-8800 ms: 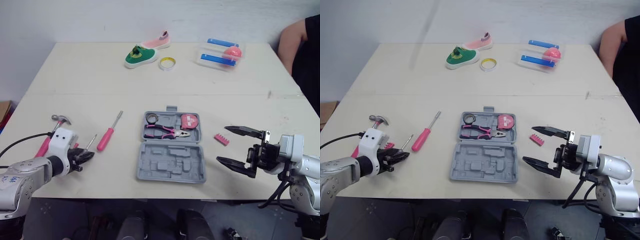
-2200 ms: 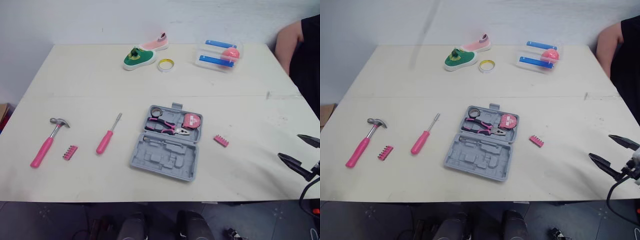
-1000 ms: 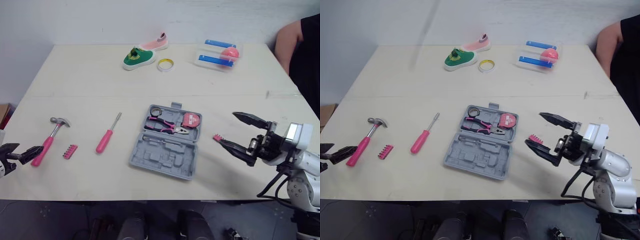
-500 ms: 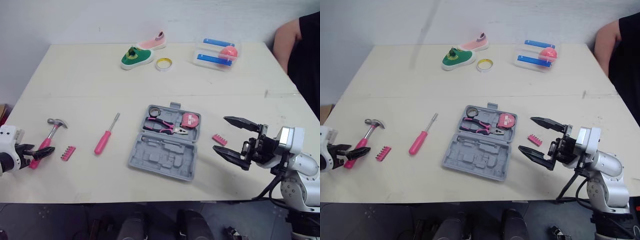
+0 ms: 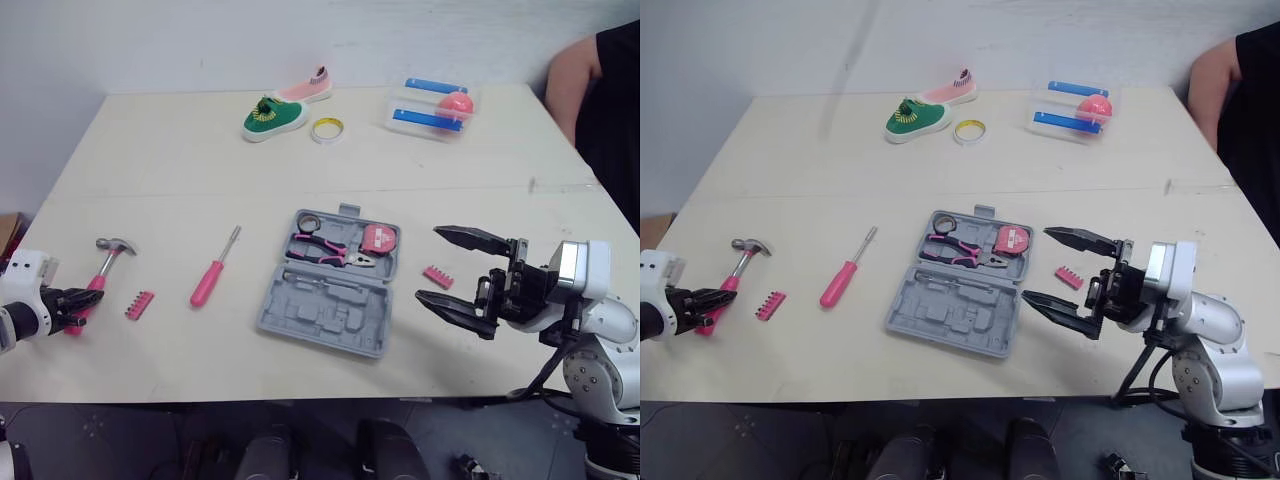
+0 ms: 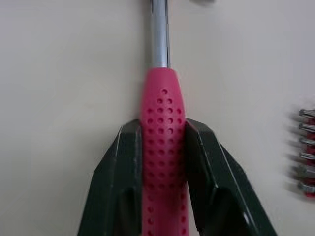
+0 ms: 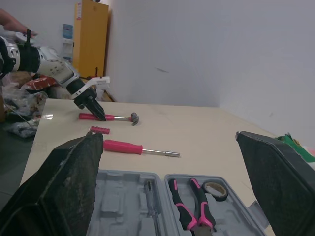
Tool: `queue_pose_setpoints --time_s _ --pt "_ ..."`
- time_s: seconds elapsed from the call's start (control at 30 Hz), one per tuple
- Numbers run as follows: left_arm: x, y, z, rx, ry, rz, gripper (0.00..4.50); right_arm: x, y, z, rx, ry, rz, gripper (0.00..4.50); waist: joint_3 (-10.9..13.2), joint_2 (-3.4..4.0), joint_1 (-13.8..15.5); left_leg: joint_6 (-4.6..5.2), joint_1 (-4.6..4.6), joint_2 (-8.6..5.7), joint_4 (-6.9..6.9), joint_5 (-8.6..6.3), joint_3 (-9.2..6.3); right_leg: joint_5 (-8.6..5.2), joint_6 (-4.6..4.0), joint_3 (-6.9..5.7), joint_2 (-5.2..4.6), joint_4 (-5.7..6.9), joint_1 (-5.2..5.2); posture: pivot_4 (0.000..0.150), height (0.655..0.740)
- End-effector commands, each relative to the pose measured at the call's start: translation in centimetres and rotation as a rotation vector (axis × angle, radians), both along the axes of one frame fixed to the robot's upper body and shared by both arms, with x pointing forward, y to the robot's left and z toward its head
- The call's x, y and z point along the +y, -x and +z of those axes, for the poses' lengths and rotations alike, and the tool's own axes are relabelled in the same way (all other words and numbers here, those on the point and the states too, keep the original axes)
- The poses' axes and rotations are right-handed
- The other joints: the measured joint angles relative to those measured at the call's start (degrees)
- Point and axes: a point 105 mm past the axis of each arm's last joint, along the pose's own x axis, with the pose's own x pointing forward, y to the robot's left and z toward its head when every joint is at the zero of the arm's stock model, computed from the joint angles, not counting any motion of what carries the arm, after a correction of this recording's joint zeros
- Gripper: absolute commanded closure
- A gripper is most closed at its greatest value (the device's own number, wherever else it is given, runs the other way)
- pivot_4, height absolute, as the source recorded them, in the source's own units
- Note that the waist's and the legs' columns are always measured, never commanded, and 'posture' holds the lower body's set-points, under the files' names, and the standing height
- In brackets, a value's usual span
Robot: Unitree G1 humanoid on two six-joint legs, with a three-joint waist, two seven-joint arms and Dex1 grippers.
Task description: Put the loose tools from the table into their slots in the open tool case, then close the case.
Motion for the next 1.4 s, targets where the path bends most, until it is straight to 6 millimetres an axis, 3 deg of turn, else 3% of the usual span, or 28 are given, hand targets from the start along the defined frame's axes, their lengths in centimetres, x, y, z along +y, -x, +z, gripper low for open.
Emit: queue_pose_setpoints --time_s 0.03,0.1,0.17,0.27,0.37,0.47,0.67,0.77,0.87,1.17,1.3,1.4 --pt "-0.8 -1.0 3.2 -0.223 0.006 -0.053 3.98 0.0 0.9 1.0 -0.033 0.014 0.020 0.00 0.02 -0.03 0.04 0.01 -0.02 0.00 0.00 0.00 0.01 0.00 0.00 0.01 -0.01 0.01 -0.02 0.150 0.7400" --pt "-1.7 -1.5 6.9 -0.388 -0.022 -0.107 3.98 -0.2 1.1 0.8 -0.023 0.043 0.026 0.00 0.20 -0.42 0.45 0.01 -0.12 0.00 0.02 0.03 -0.06 0.00 0.00 -0.01 -0.03 0.01 -0.06 0.150 0.7400" --pt "-4.3 -1.5 10.2 -0.487 -0.076 -0.250 3.98 -0.4 1.3 0.6 -0.009 0.057 0.027 0.00 0.37 -1.25 0.77 -0.05 -0.24 0.04 0.06 0.09 -0.23 0.01 -0.02 0.04 -0.06 -0.01 -0.08 0.150 0.7400" --pt "-7.5 -1.4 12.2 -0.553 -0.096 -0.392 3.98 -0.4 1.3 0.3 -0.002 0.079 0.021 0.00 0.28 -1.54 0.58 -0.06 -0.36 0.10 0.06 0.04 -0.29 0.16 -0.18 0.00 -0.07 -0.10 -0.02 0.150 0.7400" --pt "-12.1 -1.3 13.5 -0.598 -0.140 -0.607 3.98 -0.8 1.0 0.2 0.000 0.090 -0.023 0.00 0.29 -1.52 0.11 0.08 -0.37 0.04 0.06 -0.03 -0.16 0.24 -0.05 -0.02 -0.13 -0.28 0.02 0.150 0.7400" --pt "-17.2 -1.1 13.2 -0.577 -0.205 -0.855 3.98 -1.3 0.5 0.0 0.004 0.128 -0.075 0.00 0.30 -1.51 0.10 0.09 -0.38 0.03 0.06 -0.02 -0.07 0.24 -0.04 -0.15 -0.08 -0.32 0.02 0.150 0.7400" --pt "-23.6 -0.3 12.1 -0.525 -0.269 -1.173 3.98 -2.4 0.0 -0.2 0.031 0.161 -0.140 0.00 0.31 -1.52 -0.07 0.10 -0.36 0.08 0.09 0.01 0.13 0.25 -0.02 -0.24 0.13 -0.28 -0.03 0.150 0.7400" --pt "-28.0 0.0 10.1 -0.415 -0.325 -1.377 3.98 -3.5 -0.1 -0.4 0.062 0.158 -0.189 0.00 0.31 -1.51 0.20 0.12 -0.32 0.09 0.11 0.08 0.17 0.25 -0.01 -0.26 0.17 -0.22 -0.02 0.150 0.7400" --pt "-30.8 -0.1 8.9 -0.332 -0.395 -1.496 3.98 -4.4 0.3 -1.1 0.105 0.163 -0.209 0.00 0.33 -1.51 0.94 0.21 -0.34 -0.03 0.27 0.13 0.16 0.28 0.04 -0.26 0.28 -0.21 -0.01 0.150 0.7400" --pt "-35.3 -1.3 6.7 -0.166 -0.587 -1.626 3.98 -5.6 1.6 -3.5 0.175 0.169 -0.225 0.00 0.35 -1.49 1.42 0.34 -0.37 -0.06 0.36 0.15 0.24 0.34 0.14 -0.21 0.38 -0.21 -0.01 0.150 0.7400" --pt "-35.8 -1.7 6.0 -0.122 -0.656 -1.613 3.98 -5.7 2.2 -3.8 0.179 0.153 -0.233 0.00 0.35 -1.48 1.45 0.37 -0.36 -0.05 0.44 0.16 0.22 0.34 0.14 -0.21 0.37 -0.24 -0.02 0.150 0.7400" --pt "-34.6 -1.9 5.6 -0.041 -0.712 -1.598 3.98 -5.9 2.6 -4.0 0.184 0.143 -0.242 0.00 0.35 -1.48 1.49 0.37 -0.39 -0.04 0.45 0.17 0.17 0.34 0.14 -0.20 0.36 -0.22 -0.01 0.150 0.7400"
